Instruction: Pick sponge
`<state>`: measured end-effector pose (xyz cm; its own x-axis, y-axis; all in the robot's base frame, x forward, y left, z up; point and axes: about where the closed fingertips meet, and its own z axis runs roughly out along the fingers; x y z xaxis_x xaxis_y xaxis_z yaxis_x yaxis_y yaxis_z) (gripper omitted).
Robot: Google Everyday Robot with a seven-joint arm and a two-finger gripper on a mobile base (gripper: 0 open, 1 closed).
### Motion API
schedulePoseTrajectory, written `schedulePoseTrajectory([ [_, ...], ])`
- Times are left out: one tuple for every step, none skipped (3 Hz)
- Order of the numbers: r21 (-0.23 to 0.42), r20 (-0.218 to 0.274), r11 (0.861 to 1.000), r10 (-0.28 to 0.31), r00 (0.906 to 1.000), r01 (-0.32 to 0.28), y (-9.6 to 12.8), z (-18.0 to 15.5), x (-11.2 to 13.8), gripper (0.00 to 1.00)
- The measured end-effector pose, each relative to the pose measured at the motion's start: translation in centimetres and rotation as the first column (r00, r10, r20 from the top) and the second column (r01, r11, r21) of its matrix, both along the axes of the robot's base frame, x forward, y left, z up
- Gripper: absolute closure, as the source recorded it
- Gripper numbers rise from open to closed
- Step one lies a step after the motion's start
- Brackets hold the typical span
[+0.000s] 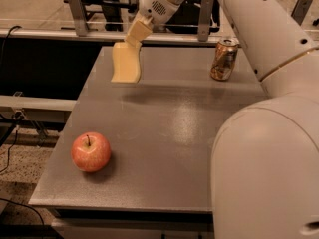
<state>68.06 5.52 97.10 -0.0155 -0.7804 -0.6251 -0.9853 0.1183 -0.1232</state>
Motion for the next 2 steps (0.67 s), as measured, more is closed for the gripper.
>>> schedulePoseTrajectory([
  [0.027, 0.016, 0.999, 0.042, 0.9990, -0.043, -0.44, 1.02, -0.18, 1.00],
  [0.027, 0.016, 0.999, 0.042, 0.9990, -0.043, -0.44, 1.02, -0.18, 1.00],
])
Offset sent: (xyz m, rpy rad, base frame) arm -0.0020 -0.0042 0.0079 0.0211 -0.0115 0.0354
